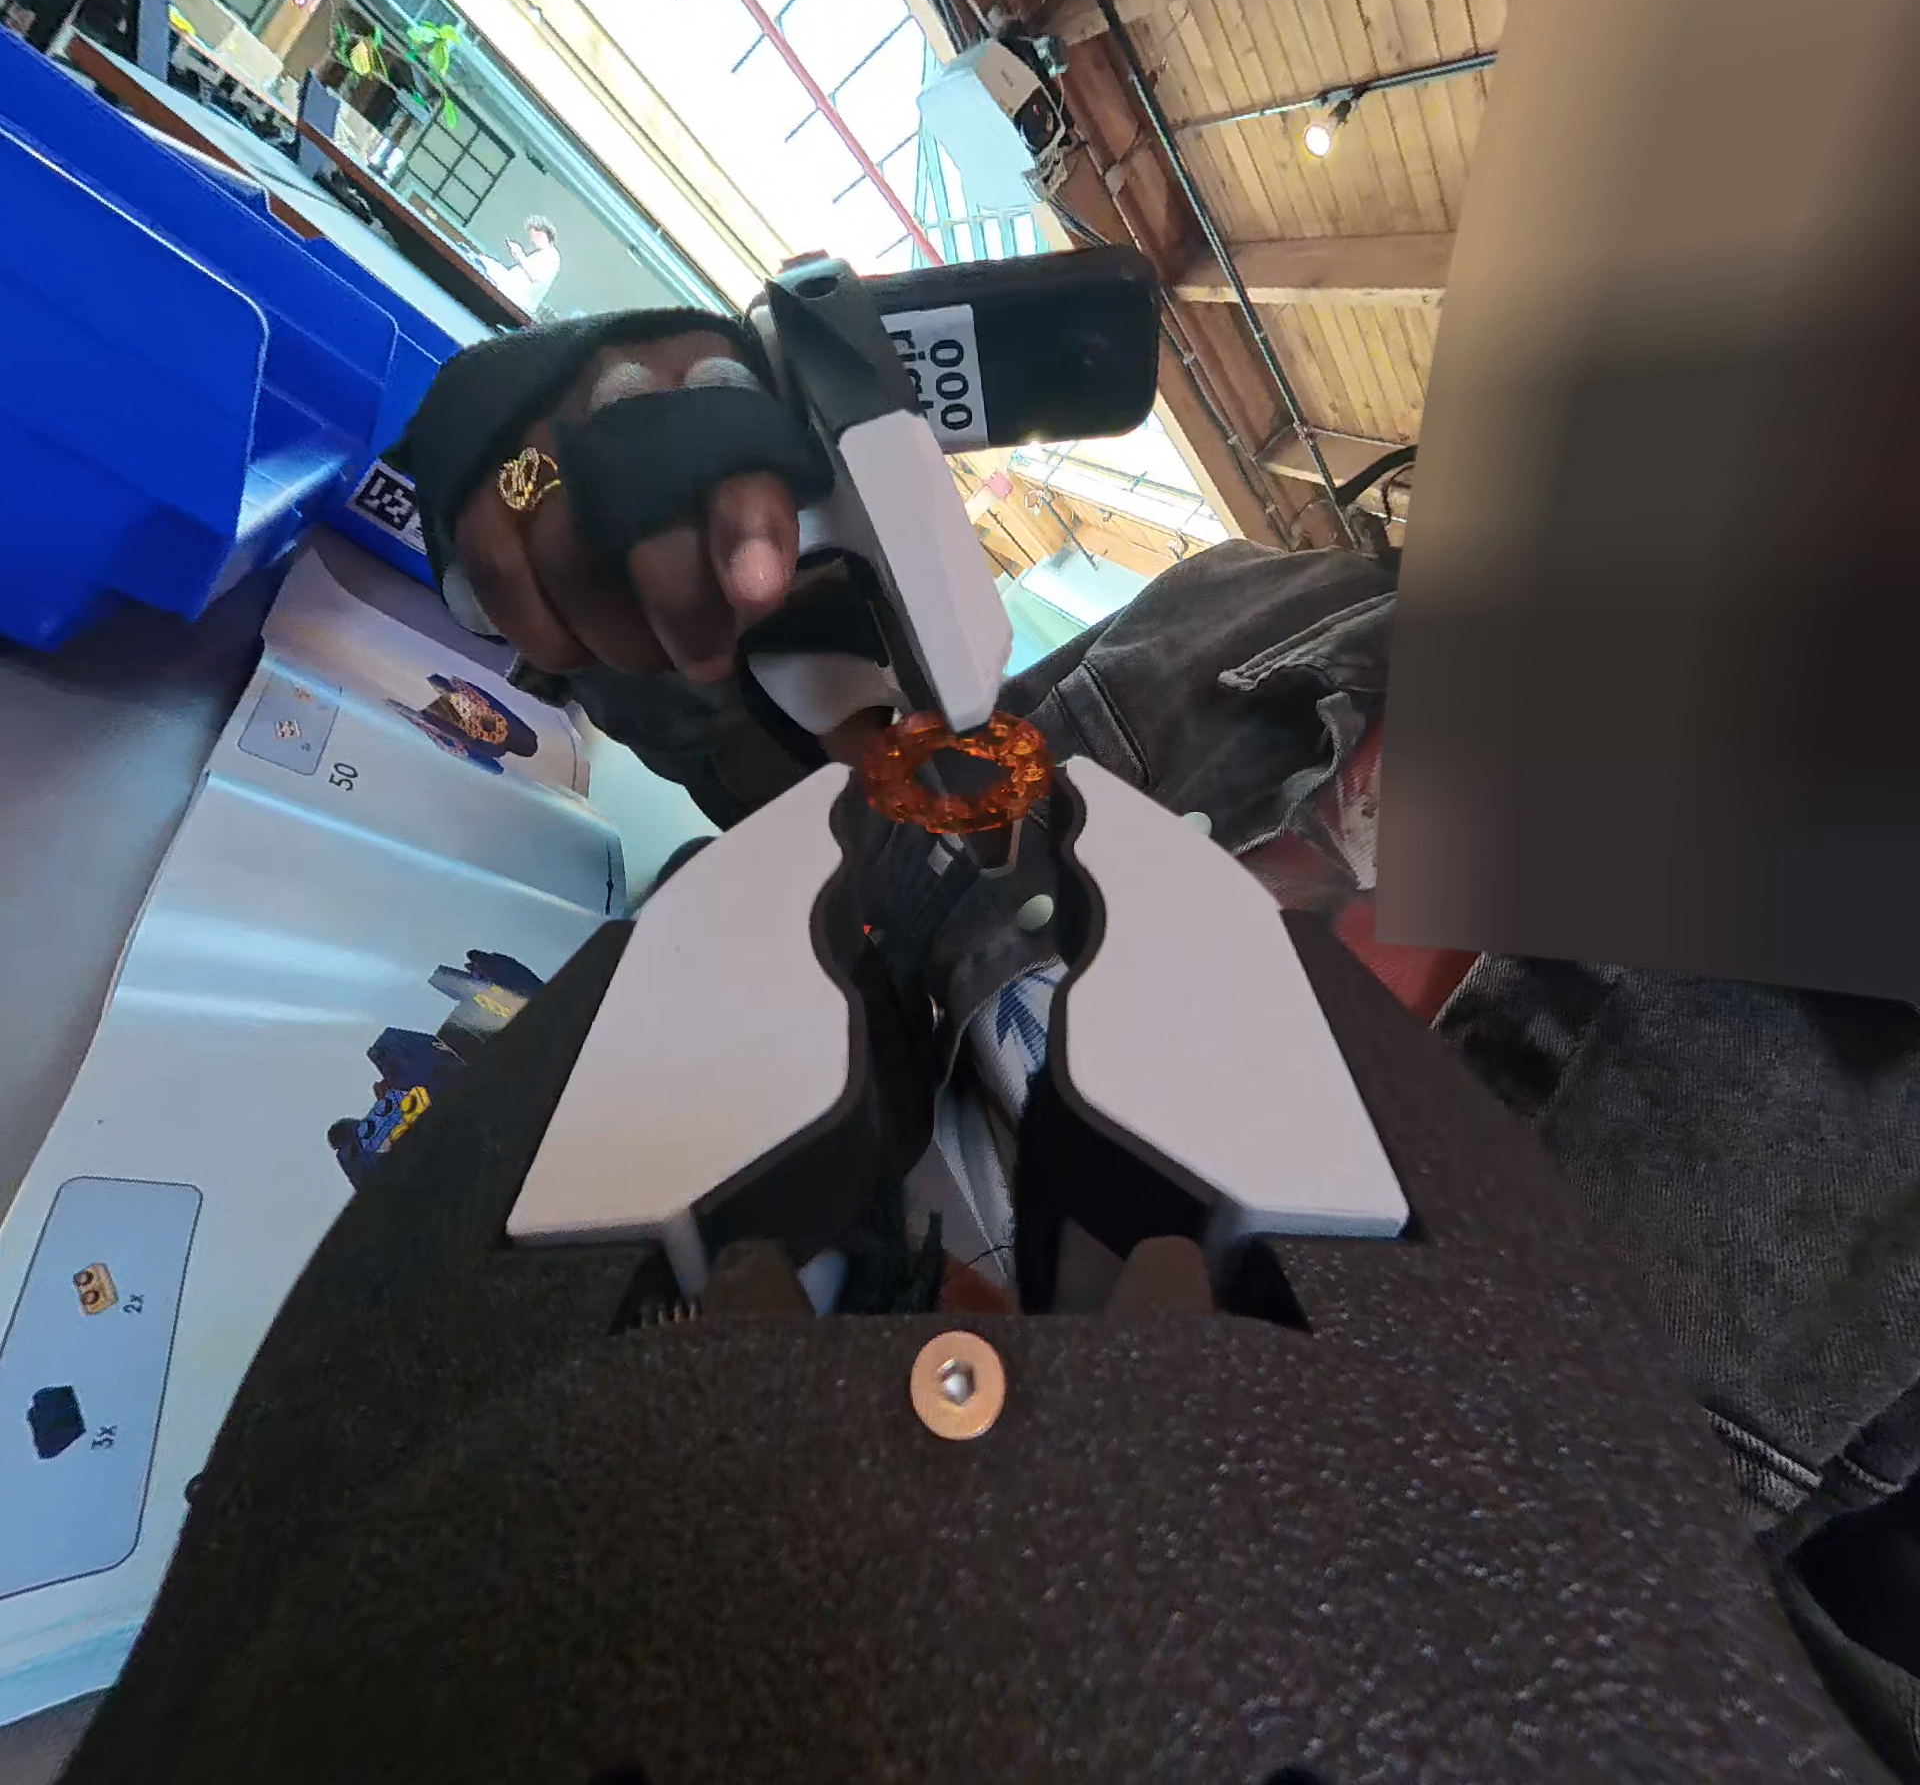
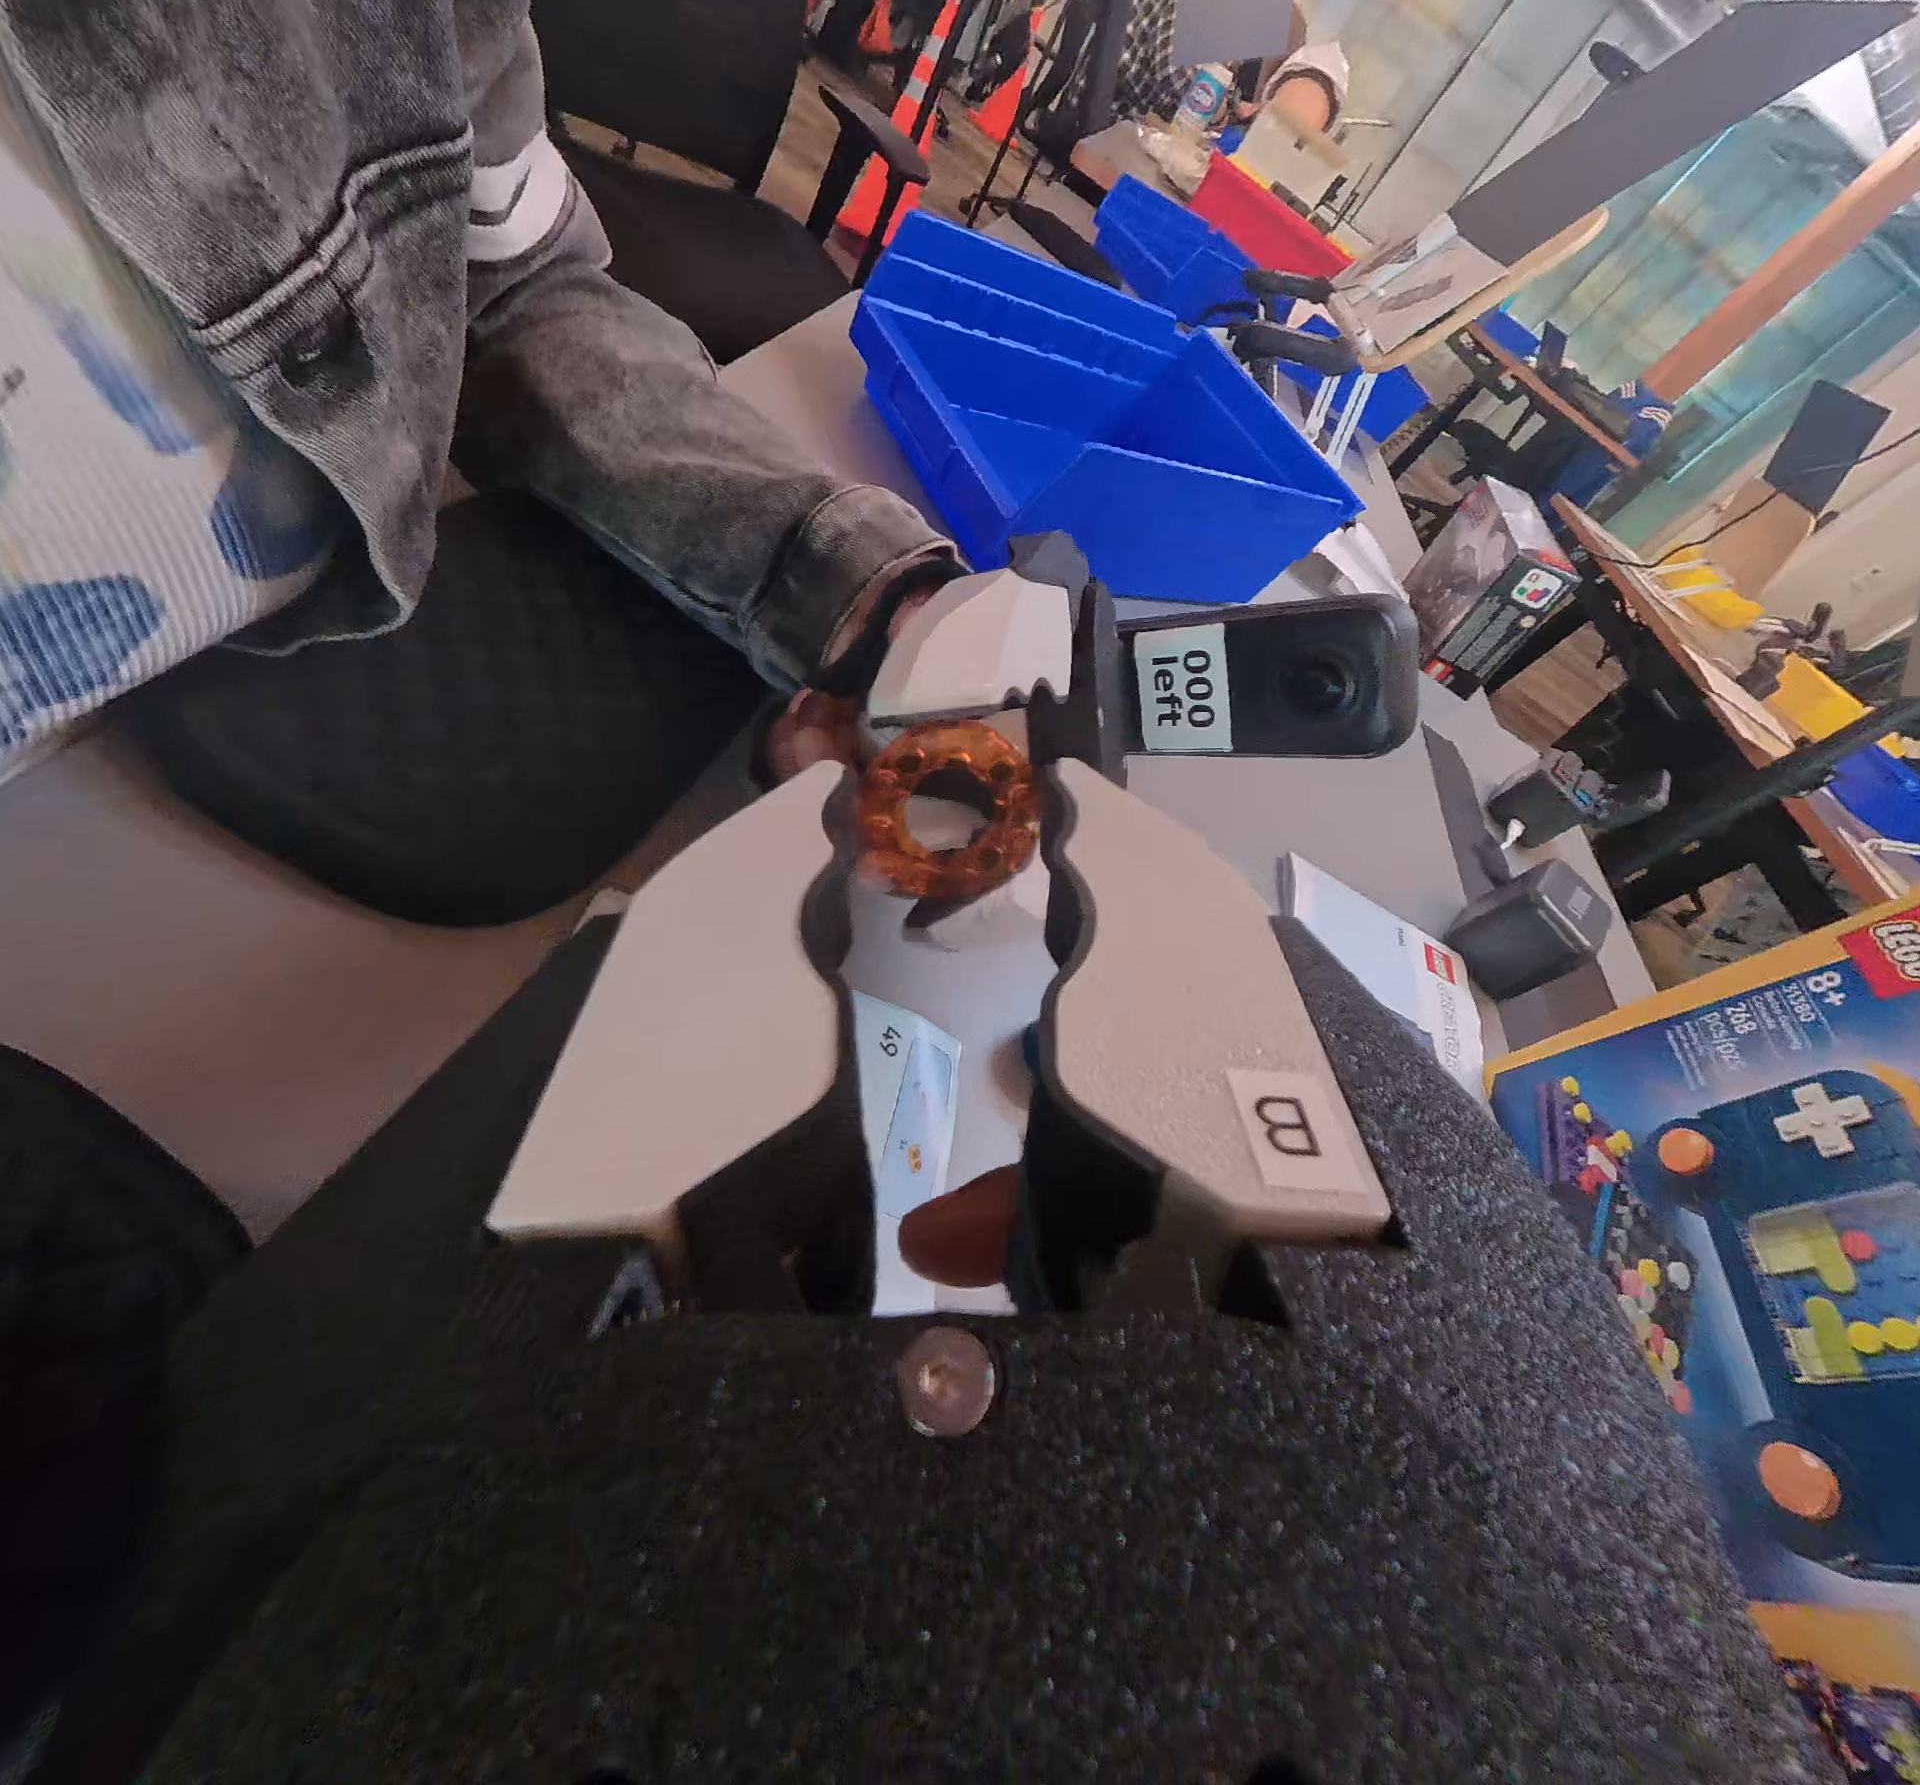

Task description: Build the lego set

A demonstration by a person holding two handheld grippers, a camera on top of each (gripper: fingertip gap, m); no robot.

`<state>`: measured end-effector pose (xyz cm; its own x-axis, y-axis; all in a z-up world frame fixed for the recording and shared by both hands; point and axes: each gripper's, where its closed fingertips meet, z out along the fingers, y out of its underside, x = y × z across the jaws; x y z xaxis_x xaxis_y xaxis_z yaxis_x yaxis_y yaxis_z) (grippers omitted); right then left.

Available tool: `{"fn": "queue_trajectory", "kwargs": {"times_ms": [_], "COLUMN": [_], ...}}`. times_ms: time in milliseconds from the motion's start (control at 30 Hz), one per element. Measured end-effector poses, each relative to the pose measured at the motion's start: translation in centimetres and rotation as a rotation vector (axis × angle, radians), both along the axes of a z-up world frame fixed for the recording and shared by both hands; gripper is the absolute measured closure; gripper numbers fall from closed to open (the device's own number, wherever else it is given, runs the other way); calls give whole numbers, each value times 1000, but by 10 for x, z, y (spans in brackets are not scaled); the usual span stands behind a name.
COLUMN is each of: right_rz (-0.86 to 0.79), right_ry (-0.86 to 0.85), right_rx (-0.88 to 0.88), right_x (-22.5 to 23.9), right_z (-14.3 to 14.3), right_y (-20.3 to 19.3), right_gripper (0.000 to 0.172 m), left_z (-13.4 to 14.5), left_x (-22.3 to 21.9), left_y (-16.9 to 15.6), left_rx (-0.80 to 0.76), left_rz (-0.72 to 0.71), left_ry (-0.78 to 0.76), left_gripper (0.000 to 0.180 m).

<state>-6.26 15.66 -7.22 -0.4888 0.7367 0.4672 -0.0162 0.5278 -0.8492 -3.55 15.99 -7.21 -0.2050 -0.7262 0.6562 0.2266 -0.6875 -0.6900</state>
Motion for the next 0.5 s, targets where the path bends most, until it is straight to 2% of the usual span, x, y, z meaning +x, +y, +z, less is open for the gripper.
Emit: {"fn": "queue_trajectory", "kwargs": {"times_ms": [500], "right_rz": [-68], "right_ry": [47], "right_rx": [28], "right_x": [-4], "right_z": [5], "right_y": [12], "right_gripper": [142], "left_z": [4], "left_x": [-9], "left_y": [9], "left_rx": [-16], "left_rz": [54], "left_ry": [-40], "left_gripper": [148]}}
